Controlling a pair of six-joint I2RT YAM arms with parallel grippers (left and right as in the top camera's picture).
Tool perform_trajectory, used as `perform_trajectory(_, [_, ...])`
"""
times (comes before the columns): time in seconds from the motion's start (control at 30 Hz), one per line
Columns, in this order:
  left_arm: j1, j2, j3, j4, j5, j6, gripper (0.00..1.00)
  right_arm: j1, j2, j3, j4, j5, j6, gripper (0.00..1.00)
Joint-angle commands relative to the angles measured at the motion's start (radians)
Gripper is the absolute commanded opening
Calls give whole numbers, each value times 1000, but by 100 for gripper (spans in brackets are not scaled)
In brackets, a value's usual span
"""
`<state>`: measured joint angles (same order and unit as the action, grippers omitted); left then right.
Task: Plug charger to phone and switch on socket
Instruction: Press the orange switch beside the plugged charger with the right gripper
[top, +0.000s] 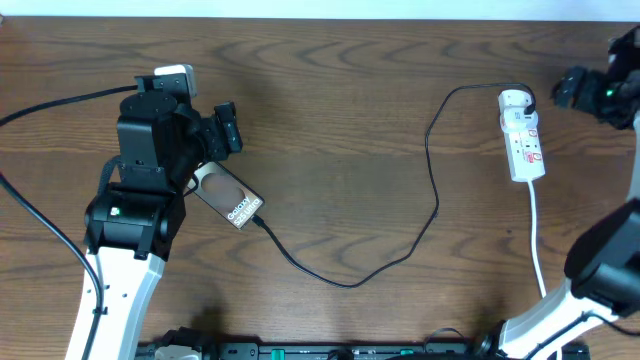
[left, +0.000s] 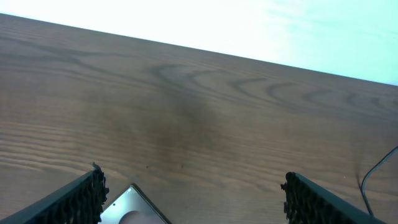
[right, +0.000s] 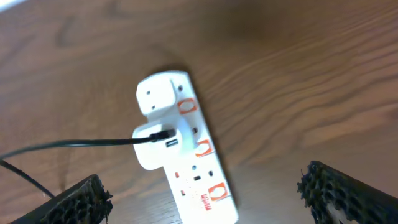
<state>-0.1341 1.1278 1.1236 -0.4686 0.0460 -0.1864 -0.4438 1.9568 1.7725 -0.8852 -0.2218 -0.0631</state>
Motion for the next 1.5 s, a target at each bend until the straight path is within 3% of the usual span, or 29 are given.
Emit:
perform_trajectory(0.0, [-2,4,24,-1,-13,-9,88,0,35,6,-4,-69,-37,99])
perform_trajectory(0.67, [-2,4,23,-9,-13,-9,88,54,181,6,-20,-151,-59,99])
perform_trajectory(1.47, [-2,4,23,-20,-13,-10,88,66,230,-8,-19,-144,-57,99])
